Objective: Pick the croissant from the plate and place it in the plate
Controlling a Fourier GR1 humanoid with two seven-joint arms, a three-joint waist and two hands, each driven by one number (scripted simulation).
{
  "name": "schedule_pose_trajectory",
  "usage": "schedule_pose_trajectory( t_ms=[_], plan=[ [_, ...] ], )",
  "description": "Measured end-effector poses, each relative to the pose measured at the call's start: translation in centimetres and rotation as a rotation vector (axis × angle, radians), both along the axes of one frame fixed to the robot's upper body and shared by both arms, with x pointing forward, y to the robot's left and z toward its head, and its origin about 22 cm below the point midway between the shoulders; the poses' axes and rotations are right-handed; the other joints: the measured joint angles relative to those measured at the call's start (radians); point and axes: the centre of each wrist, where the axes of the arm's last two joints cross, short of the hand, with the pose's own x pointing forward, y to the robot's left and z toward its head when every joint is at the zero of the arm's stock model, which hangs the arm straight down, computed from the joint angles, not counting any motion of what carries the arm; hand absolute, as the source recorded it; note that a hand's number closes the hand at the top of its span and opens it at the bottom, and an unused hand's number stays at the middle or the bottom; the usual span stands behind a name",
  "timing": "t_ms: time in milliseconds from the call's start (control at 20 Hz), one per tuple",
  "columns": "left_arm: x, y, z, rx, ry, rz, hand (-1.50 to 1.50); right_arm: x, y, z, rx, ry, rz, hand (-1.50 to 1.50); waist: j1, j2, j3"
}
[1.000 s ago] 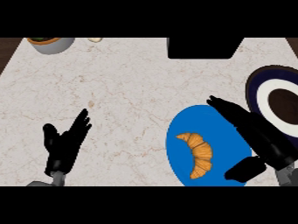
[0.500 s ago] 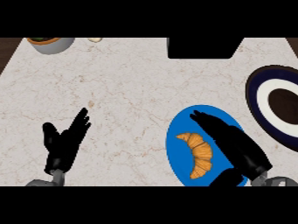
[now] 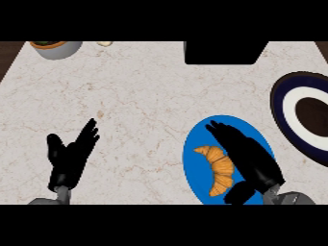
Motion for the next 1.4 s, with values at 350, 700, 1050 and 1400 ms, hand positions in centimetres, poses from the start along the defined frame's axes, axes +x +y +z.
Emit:
schedule_pose_trajectory(
  t_ms=[350,700,1050,1400],
  plan=[
    [-0.1,-0.3,-0.1,-0.005,-0.004,0.007,0.00,0.5,0.7,-0.9,-0.034,0.019,-0.001,-1.50,0.000,0.000,0.000],
    [-0.2,0.3,-0.2,-0.001,-0.010,0.007,0.00,1.3,0.6,-3.7,-0.096,0.058,0.049,1.50,0.001,0.000,0.000],
    [-0.6,-0.3,-0.1,-0.011,-0.007,0.005,0.00,2.2,1.3,-4.3,-0.143,-0.020,0.107,1.50,0.002,-0.006,-0.004],
    [0.0,-0.1,-0.1,-0.002,-0.002,0.005,0.00,1.6,1.7,-4.2,-0.086,-0.152,0.097,1.50,-0.004,-0.005,-0.004]
  ],
)
